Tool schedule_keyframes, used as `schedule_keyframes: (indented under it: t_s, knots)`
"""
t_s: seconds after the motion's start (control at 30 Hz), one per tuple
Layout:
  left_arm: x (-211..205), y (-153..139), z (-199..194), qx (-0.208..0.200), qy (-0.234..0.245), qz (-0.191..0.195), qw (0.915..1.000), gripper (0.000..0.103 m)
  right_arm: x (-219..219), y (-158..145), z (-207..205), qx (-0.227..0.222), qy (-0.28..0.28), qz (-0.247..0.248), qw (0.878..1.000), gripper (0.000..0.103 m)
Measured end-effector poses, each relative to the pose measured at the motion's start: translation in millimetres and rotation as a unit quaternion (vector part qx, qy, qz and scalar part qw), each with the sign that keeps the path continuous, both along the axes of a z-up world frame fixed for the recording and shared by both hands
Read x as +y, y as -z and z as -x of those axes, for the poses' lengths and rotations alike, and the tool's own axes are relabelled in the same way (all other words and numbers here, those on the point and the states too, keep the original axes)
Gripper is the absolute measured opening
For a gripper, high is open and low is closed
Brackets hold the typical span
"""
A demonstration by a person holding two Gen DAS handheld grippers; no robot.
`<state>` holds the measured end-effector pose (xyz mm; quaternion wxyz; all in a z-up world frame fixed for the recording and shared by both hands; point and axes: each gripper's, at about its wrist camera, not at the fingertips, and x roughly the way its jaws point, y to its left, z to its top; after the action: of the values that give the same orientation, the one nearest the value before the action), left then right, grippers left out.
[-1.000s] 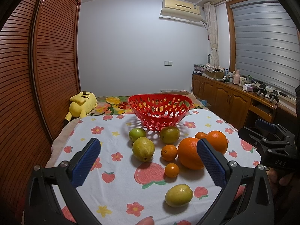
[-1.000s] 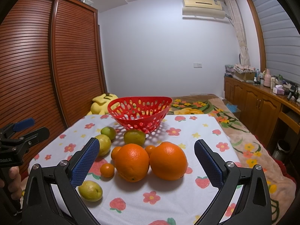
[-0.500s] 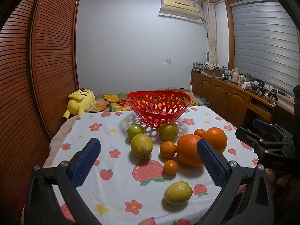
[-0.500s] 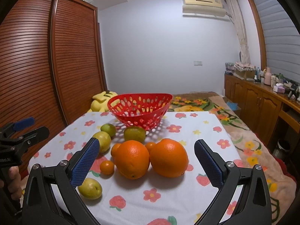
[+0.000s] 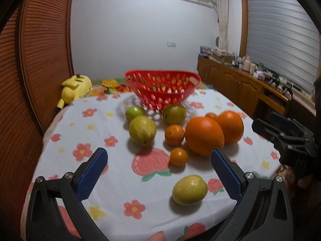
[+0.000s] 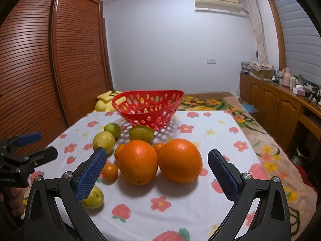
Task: Organize fruits
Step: 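Grasp the yellow-green pomelo with the left tool while the right tool grasps a large orange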
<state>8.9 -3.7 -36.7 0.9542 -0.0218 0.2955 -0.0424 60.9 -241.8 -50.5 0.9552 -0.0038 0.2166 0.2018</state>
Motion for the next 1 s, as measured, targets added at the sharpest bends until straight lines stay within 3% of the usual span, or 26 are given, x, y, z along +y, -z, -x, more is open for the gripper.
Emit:
schedule_keyframes:
  t_s: [0.37,0.6,0.93,1.0]
  knots:
    - [-13.4,28.7,-17.3,0.075,0.057,0.011,0.9955,0.101,-4.1,13.0,-13.7,0.027,0.003,0.012,1.0,0.103]
    - [-15.7,45.3,-29.7,0.122,0.086,0.037,0.9881,0.086,-1.8,21.5,-22.2,0.041,-0.005,0.022,0.999,0.103]
    - [-21.0,59.8,-37.7,0.164,0.123,0.057,0.9772,0.077,-3.3,27.8,-32.1,0.057,-0.01,0.022,0.998,0.102]
    - [-21.5,64.2,-41.1,0.178,0.142,0.077,0.9707,0.064,-3.6,28.0,-32.9,0.058,-0.01,0.023,0.998,0.102]
